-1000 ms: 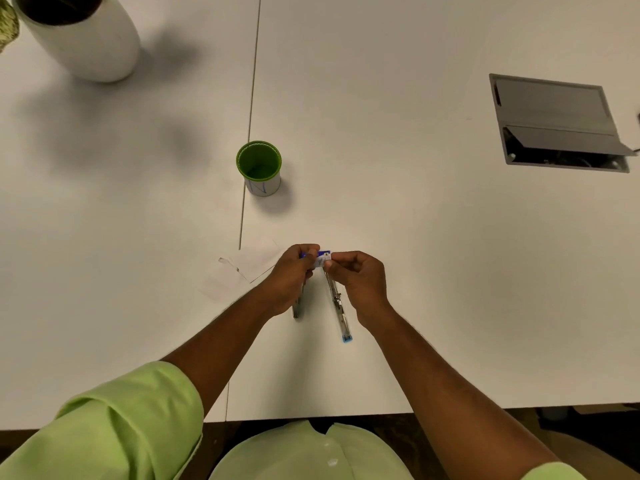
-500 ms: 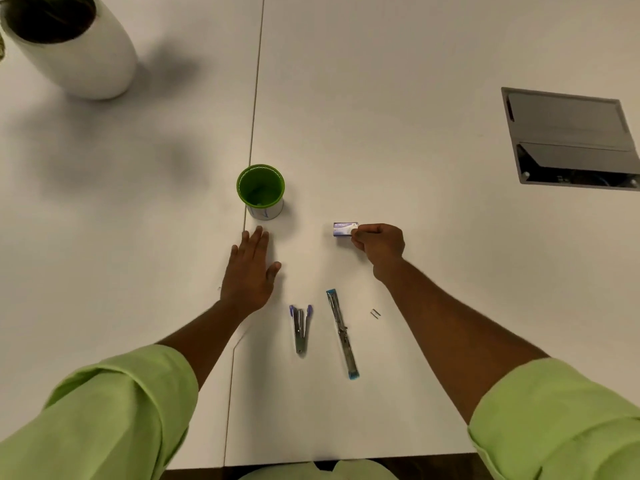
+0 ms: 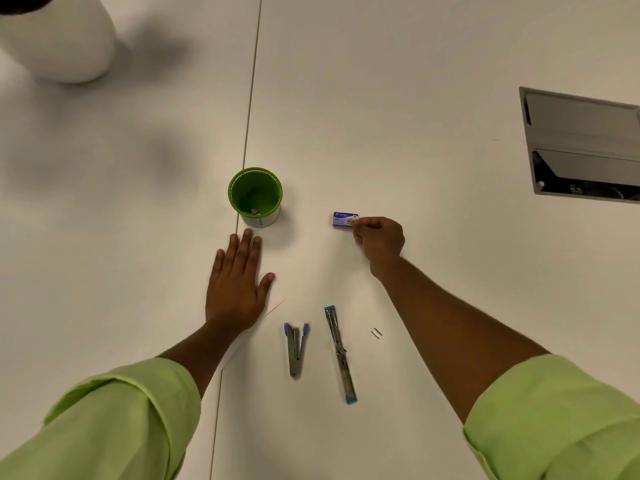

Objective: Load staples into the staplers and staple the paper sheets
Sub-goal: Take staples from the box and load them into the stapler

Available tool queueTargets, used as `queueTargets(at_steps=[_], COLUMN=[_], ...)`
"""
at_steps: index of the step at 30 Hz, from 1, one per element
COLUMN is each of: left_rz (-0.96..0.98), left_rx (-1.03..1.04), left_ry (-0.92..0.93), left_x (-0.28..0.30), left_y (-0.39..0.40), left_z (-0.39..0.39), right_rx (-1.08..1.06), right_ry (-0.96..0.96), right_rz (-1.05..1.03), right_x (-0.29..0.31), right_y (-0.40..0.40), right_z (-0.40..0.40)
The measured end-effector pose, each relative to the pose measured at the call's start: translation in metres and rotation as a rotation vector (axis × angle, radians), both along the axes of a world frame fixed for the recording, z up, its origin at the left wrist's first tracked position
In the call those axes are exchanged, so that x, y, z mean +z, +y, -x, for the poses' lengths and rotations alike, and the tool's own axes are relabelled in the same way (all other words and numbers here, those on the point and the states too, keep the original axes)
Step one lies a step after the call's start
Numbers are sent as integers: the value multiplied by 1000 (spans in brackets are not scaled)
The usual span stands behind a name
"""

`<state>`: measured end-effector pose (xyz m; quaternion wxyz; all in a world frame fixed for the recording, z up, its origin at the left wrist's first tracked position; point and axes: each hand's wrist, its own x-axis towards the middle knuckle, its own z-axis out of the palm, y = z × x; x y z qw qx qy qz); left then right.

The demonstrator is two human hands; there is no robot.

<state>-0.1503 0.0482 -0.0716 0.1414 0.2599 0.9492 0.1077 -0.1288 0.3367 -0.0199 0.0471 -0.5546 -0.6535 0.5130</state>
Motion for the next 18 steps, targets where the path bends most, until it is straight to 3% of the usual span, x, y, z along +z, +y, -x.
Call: queueTargets(at_steps=[9, 18], left_rz=[12, 48], left_rx=[-13, -15], left_ry=[7, -68], left_x=[1, 15], left_y=[-1, 2], left_z=[1, 3], right_rx=[17, 274], right_ry=[15, -26], right_rz=[-4, -193], right_x=[5, 25], right_y=[-1, -58], right_z=[-40, -135])
